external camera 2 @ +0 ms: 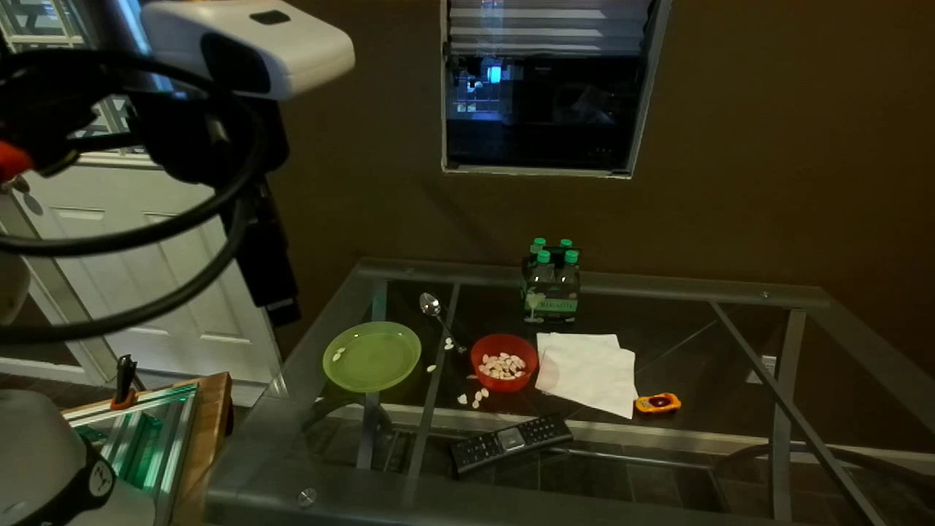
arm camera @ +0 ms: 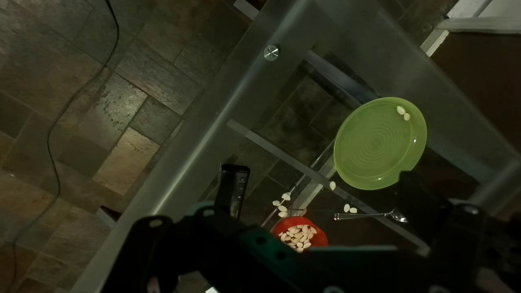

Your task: Pour the contents in the red bowl onto the yellow plate.

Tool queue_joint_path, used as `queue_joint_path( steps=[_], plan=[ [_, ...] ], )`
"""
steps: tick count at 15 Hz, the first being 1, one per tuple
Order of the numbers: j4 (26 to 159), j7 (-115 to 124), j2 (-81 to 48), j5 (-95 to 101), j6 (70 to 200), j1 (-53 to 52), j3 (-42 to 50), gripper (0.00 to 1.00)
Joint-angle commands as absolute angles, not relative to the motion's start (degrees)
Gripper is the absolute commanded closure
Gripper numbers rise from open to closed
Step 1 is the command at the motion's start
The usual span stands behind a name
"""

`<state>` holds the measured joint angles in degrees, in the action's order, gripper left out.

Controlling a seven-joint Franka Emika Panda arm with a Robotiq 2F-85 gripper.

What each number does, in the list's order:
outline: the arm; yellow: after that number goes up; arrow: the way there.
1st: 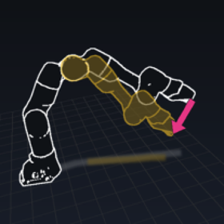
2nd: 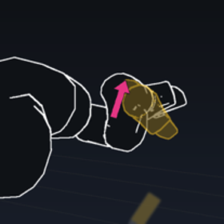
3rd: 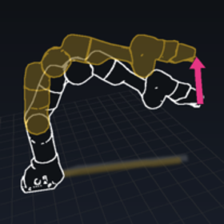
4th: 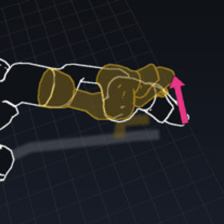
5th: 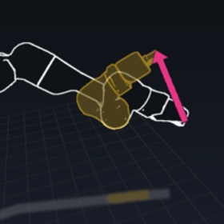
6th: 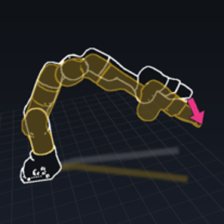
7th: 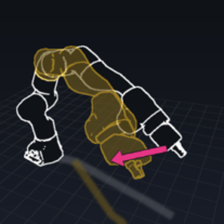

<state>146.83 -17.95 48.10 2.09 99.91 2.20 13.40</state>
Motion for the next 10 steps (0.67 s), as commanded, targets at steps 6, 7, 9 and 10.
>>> queue_joint_path(
  steps=[6, 7, 9, 10],
  plan=[
    [146.2, -14.5, 44.8, 0.5, 105.1, 2.3, 11.7, 0.0],
    [145.7, -12.4, 43.2, 0.0, 106.3, 2.2, 10.6, 0.0],
    [145.0, -9.6, 38.4, -1.7, 112.5, 0.7, 8.5, 0.0],
    [144.8, -7.9, 35.7, -1.9, 115.9, 0.2, 6.7, 0.0]
  ],
)
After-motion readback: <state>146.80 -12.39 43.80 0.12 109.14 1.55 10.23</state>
